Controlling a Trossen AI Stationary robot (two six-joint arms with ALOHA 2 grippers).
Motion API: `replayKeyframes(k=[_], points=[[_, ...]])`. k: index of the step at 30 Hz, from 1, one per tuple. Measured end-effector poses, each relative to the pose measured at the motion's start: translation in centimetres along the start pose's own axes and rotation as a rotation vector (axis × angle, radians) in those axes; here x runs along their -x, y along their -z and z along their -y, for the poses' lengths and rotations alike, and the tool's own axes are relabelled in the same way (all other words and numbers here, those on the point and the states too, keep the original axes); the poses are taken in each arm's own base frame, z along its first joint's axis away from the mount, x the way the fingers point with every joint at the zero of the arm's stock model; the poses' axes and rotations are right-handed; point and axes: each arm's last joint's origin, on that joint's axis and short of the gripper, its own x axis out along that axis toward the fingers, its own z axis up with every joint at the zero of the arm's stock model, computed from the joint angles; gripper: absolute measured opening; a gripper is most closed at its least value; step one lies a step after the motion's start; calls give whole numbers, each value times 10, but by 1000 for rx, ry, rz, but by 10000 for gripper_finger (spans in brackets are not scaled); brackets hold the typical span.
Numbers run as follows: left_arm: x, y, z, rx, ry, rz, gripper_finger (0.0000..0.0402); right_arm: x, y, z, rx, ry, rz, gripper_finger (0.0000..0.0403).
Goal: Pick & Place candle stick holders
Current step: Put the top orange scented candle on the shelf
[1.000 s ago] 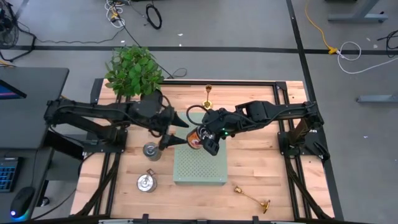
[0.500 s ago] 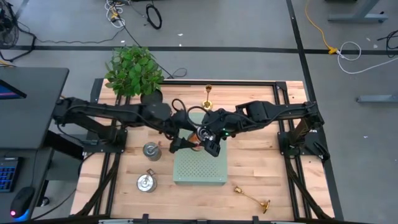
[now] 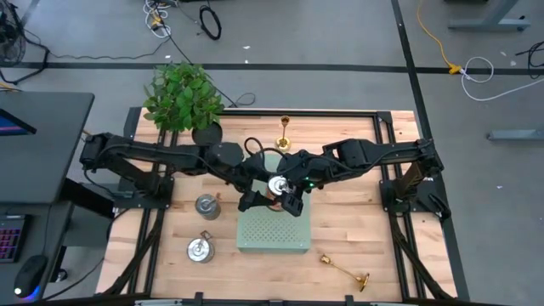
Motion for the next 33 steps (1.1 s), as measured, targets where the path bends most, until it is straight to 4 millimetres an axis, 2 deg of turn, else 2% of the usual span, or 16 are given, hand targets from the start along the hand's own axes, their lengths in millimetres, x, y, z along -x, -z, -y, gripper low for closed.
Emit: replayKeyframes(k=[4,33], points=[[-5,0,-1,14,27,13,383,0,0,0,0,3,-4,336],[-8,-1,8,60,59,52,383,1,-2,2,3,6,12,335]])
